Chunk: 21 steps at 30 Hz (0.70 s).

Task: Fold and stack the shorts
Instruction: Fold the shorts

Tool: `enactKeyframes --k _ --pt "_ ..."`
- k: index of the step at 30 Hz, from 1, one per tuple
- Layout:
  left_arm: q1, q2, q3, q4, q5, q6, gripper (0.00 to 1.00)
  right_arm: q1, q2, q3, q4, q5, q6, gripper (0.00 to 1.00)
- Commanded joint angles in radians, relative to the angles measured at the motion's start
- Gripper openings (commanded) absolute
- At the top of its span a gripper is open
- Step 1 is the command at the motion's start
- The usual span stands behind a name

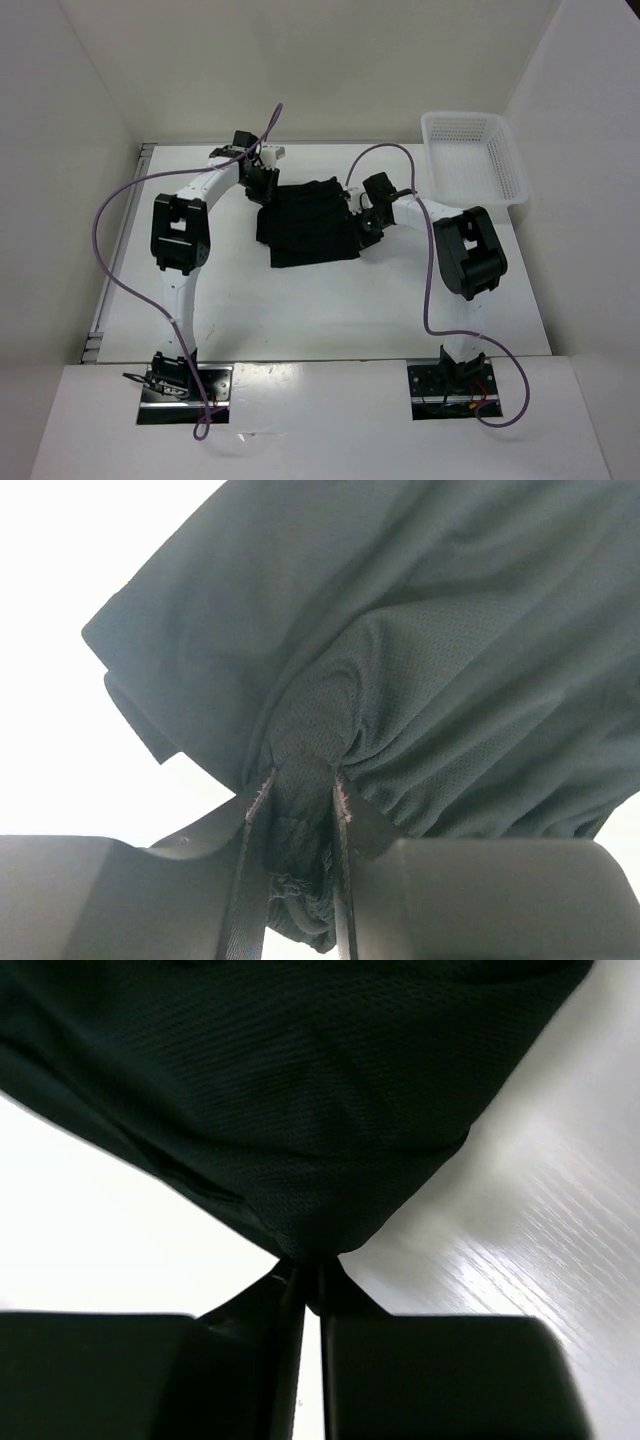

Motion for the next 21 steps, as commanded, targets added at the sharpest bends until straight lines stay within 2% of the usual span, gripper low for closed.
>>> enactKeyframes --k 1,5,8,10,11,12,13,15,16,17,18,21 --pt "0.016 0.041 0.054 0.041 -0.064 0.006 0.31 -0.007 0.003 -0.005 0.026 -0.064 0.015 0.09" --pt "0.037 0.062 0.094 0.050 -0.084 0.006 0.32 0.002 -0.040 -0.039 0.026 -0.127 0.041 0.07" --pt "0.037 0.071 0.105 0.050 -0.084 0.006 0.40 0.003 -0.063 -0.063 0.016 -0.164 0.062 0.08" --pt "0.037 0.081 0.105 0.050 -0.075 0.006 0.48 0.003 -0.089 -0.064 0.006 -0.164 0.072 0.15" --pt "0.037 0.081 0.105 0.050 -0.075 0.006 0.53 0.003 -0.089 -0.064 0.006 -0.164 0.072 0.23" --pt "0.037 0.081 0.105 0.050 -0.064 0.006 0.63 0.003 -0.102 -0.064 0.006 -0.164 0.072 0.57" --pt "0.037 0.081 0.105 0.041 -0.064 0.006 0.76 0.003 -0.103 -0.064 0.006 -0.150 0.081 0.71" --pt "0.037 0.049 0.105 0.041 -0.053 0.006 0.88 0.003 -0.132 -0.021 -0.005 -0.096 0.061 0.86" --pt "0.037 0.035 0.088 0.041 -0.053 0.006 0.96 0.003 -0.142 0.002 -0.020 -0.065 0.024 0.88" --pt "0.037 -0.003 0.079 0.050 -0.053 0.006 1.00 0.003 -0.161 0.027 -0.020 -0.031 0.003 0.90" --pt "0.037 -0.024 0.070 0.050 -0.053 0.006 1.00 -0.007 -0.170 0.077 -0.020 0.004 -0.019 0.94" --pt "0.037 -0.122 0.041 0.061 -0.044 0.006 1.00 -0.036 -0.216 0.174 -0.030 0.130 -0.105 0.95"
